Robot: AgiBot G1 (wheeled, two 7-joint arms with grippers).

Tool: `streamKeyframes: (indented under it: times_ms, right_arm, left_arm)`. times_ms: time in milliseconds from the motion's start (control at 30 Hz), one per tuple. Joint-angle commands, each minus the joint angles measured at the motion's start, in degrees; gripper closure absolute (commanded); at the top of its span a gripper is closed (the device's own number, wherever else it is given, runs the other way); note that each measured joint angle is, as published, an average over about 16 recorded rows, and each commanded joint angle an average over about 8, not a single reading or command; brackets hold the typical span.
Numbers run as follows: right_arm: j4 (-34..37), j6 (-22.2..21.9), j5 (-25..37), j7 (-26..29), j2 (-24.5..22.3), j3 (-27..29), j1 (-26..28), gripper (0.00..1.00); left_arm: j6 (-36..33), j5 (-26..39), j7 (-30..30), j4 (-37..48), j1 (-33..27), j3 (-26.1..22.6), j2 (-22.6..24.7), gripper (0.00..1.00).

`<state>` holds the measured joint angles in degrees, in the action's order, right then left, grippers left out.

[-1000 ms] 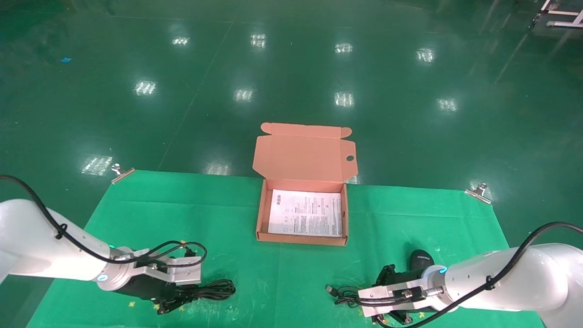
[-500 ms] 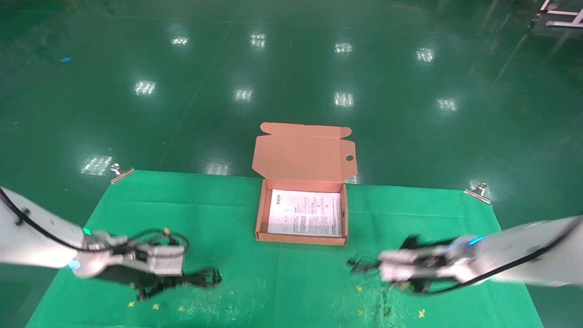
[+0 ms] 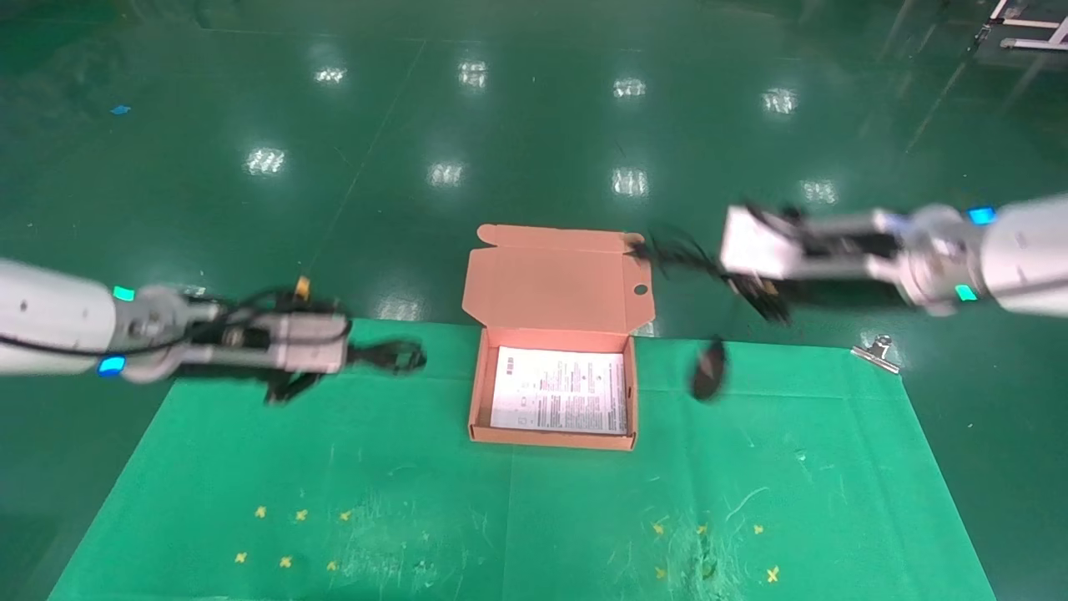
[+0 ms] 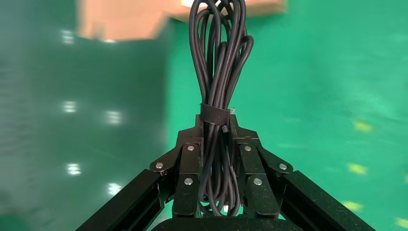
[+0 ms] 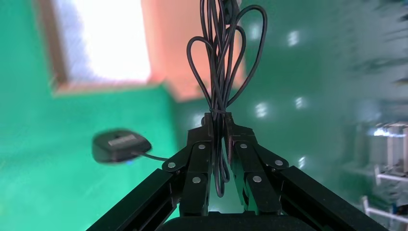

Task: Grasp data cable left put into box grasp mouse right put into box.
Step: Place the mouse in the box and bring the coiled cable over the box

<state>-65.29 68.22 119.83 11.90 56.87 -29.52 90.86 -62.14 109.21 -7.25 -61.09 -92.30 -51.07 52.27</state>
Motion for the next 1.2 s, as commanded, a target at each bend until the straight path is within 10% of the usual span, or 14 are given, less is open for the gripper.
streamKeyframes:
  times_ms: [33,433,1200]
  right_arm:
    - [0.64,-0.73,-0.32,0.46,1.65,0.45,2.08,1.00]
    - [11.05,-5.40,-1.85,-2.28,13.30,0.14,10.74,1.00]
    - [16.83,-6.65,-1.83,-5.83,16.29,-1.02,10.59,1.00]
  left_arm:
    - [1.37,1.21,-1.34,-1.77,-0.83,0.33,0.42,1.00]
    - [6.95,4.50,-2.55,2.94,-5.02,1.41,5.47,1.00]
    - [1.89,7.73,-6.86,-0.91,-3.01,-0.07,-0.43,1.00]
